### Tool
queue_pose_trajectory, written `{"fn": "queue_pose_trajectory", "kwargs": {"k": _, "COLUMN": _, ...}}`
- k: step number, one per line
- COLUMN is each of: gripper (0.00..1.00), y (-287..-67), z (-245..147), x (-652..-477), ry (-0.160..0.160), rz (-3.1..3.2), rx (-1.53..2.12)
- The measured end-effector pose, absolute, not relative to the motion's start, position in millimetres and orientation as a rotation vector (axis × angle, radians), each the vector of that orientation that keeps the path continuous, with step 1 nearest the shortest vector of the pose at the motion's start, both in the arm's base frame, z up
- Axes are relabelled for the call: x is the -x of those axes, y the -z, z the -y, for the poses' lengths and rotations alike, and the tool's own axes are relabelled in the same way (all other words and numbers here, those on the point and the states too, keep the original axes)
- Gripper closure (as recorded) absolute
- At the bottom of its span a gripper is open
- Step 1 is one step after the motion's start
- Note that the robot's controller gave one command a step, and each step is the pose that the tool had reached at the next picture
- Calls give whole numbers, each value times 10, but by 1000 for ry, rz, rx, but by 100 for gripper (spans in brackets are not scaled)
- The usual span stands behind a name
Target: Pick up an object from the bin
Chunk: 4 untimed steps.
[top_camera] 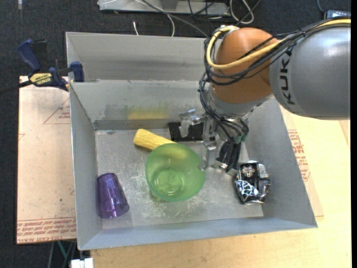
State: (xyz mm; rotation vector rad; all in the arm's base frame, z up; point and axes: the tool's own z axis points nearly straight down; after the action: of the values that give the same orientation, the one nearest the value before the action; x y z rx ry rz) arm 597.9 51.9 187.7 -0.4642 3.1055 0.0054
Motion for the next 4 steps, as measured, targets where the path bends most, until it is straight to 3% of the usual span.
{"fn": "queue_pose_trajectory", "kwargs": {"k": 1, "gripper": 0, "y": -1676, "z": -536, "x": -5955, "ry": -5, "rz": -3096, "rx": 489}}
{"fn": "queue_pose_trajectory", "kwargs": {"k": 2, "gripper": 0, "y": -942, "z": -1514, "x": -6212, "ry": -11, "rz": -3042, "rx": 769}}
{"fn": "queue_pose_trajectory", "kwargs": {"k": 3, "gripper": 0, "y": -714, "z": -1121, "x": -5408, "ry": -1, "rz": -3042, "rx": 730}}
{"fn": "queue_pose_trajectory", "kwargs": {"k": 4, "gripper": 100, "y": -737, "z": -1403, "x": -5292, "ry": -15, "rz": -2992, "rx": 862}}
